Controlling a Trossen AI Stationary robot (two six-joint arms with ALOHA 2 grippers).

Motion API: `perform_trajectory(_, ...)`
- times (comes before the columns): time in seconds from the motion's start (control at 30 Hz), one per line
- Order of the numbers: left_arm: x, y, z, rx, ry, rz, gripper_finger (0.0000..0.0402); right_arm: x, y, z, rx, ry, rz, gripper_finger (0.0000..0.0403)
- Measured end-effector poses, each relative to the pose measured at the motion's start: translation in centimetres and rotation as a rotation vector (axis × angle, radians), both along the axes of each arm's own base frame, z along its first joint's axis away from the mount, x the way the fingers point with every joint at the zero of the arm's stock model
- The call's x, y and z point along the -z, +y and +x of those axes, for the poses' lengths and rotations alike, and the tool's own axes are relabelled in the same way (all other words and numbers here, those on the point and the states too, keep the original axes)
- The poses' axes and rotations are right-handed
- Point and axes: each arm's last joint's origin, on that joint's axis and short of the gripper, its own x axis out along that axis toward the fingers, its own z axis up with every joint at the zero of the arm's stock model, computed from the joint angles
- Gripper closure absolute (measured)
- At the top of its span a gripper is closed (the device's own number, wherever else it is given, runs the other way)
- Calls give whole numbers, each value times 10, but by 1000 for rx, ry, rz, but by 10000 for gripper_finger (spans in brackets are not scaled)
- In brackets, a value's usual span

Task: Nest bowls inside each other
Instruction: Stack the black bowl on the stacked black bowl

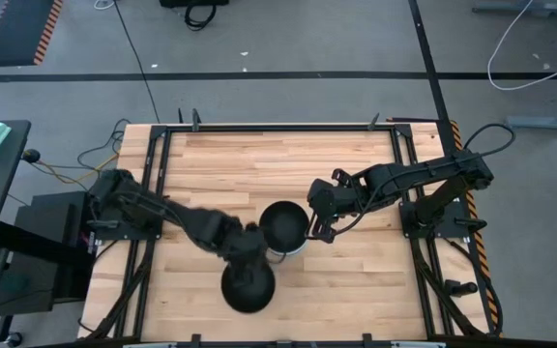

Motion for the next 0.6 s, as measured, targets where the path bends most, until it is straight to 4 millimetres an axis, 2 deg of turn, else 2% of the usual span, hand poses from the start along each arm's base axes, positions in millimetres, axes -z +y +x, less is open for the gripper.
perform_trajectory(0.2, -24, 42, 1, -102, -100, 1, 391, 0, -1, 0, 7, -5, -22, 373)
perform_trajectory(0.33, -38, 68, 11, -137, -177, 3, 391, 0, -1, 0, 15, -9, -38, 373)
perform_trajectory(0.6, -58, 107, 26, -184, -289, 17, 391, 0, 3, -1, 25, -17, -38, 373)
